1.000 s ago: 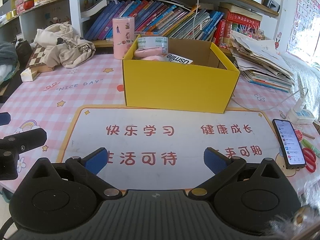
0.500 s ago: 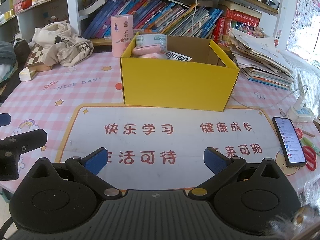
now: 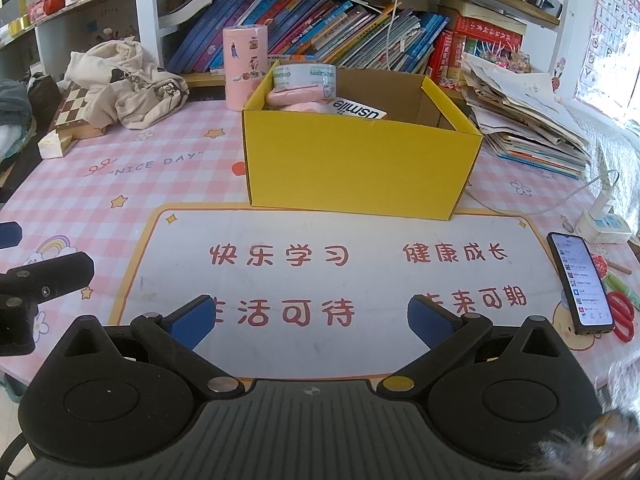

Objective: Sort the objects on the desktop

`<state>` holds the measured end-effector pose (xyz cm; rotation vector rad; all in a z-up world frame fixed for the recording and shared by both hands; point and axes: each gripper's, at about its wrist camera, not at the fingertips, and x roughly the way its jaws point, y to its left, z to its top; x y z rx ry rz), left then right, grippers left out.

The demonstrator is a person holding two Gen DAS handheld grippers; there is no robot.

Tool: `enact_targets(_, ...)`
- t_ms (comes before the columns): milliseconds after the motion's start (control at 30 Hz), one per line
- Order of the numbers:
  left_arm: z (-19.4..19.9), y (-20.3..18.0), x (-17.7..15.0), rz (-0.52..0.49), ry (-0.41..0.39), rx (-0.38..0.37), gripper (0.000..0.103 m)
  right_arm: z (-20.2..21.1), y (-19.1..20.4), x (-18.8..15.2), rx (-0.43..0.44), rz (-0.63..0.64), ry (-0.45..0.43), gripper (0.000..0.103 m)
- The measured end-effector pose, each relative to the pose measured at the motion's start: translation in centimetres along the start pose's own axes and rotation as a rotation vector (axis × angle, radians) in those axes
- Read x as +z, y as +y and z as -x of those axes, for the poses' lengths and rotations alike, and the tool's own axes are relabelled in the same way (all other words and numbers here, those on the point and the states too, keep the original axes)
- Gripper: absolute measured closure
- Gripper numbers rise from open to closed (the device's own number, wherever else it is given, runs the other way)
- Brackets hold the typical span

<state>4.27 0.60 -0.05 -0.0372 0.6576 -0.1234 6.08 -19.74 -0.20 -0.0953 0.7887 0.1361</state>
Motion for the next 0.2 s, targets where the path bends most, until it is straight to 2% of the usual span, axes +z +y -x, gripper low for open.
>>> enact_targets(200,0.04,0.25,0.1,0.015,-0.008,-0.016,0.0,-0.17,0.15,0.07,0.003,0.009,0.007,0.0)
